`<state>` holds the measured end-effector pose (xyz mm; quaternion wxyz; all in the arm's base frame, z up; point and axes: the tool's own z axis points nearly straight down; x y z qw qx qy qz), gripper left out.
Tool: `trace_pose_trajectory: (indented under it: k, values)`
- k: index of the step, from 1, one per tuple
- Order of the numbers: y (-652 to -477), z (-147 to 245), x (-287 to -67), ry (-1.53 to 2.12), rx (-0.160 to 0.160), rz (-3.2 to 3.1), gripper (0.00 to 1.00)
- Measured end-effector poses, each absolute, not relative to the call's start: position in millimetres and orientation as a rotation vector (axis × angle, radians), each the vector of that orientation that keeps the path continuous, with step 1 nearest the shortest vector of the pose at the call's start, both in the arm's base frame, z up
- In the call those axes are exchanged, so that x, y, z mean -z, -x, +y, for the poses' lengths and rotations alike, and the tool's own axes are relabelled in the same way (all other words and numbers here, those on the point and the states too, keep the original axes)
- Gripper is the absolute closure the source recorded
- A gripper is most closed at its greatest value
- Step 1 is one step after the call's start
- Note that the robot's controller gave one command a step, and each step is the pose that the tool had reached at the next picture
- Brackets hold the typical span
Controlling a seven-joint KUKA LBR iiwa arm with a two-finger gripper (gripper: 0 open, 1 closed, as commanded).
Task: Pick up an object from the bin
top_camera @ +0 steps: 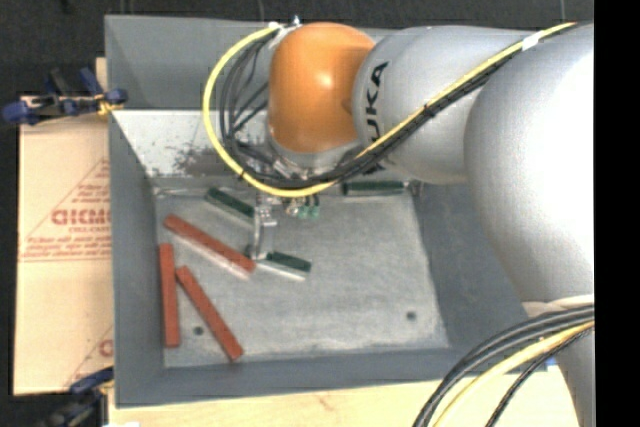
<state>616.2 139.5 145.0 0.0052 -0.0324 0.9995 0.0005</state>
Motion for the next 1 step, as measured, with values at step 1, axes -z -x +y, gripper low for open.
trace_pose_trajectory:
  k: [1]
  values:
    - [-623.2, 92.6, -76.7, 0.056, 0.001, 3.135, 1.00]
